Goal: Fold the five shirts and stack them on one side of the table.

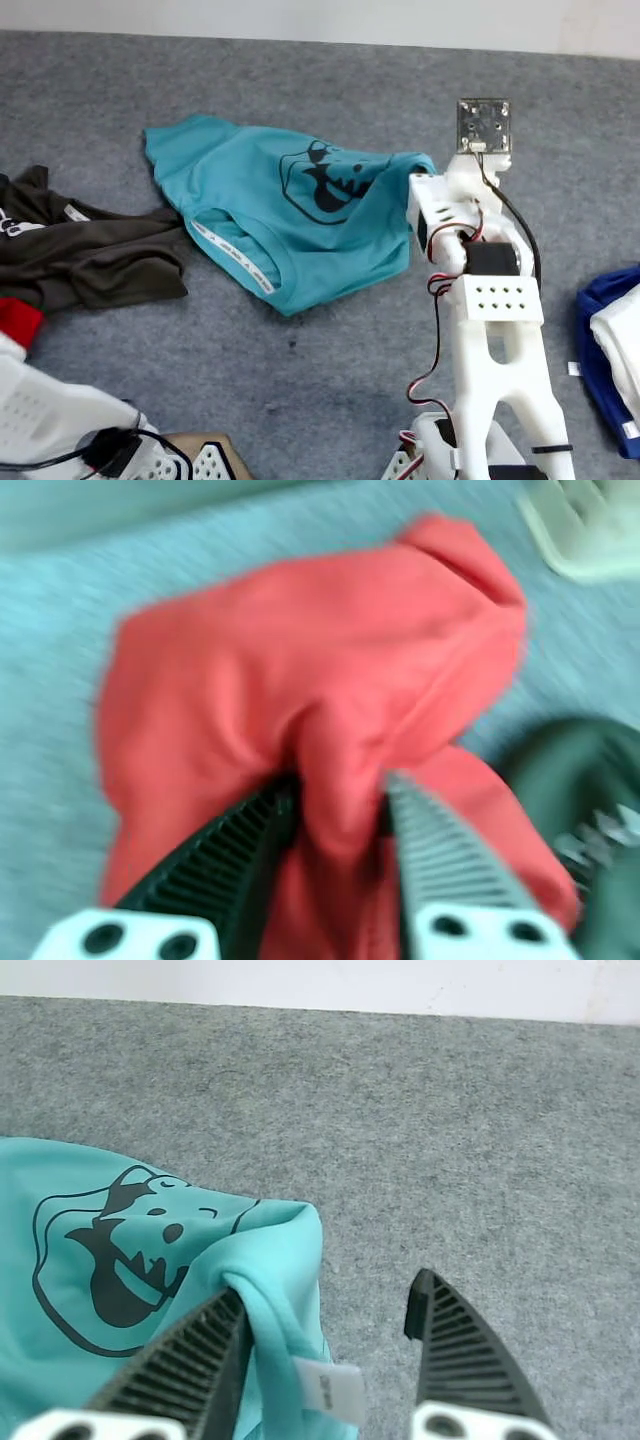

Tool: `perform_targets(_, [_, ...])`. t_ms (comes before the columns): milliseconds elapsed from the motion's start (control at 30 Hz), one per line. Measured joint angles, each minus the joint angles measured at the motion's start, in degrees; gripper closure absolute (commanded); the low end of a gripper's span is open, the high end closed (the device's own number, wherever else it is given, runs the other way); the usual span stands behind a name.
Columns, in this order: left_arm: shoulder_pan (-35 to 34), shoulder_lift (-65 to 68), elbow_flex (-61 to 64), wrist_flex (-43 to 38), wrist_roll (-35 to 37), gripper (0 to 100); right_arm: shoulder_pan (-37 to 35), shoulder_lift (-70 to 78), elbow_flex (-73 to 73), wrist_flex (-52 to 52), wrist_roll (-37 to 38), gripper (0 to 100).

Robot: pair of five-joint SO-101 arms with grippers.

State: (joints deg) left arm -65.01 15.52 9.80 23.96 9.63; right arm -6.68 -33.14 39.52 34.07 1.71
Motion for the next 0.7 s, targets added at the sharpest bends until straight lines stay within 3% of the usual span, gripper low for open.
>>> perform_targets(233, [3.43,-6.15,0.0,0.35,10.2,57,-0.35,0.0,0.0,0.0,1.05,77.5])
perform_targets(367, [6.07,-10.73,0.0,4.92,13.01,57,-1.58,0.0,0.0,0.0,1.49,77.5])
perform_targets(700, [25.49,-11.52,2.64,22.86,13.63,57,-1.76,0.0,0.0,0.0,1.58,77.5])
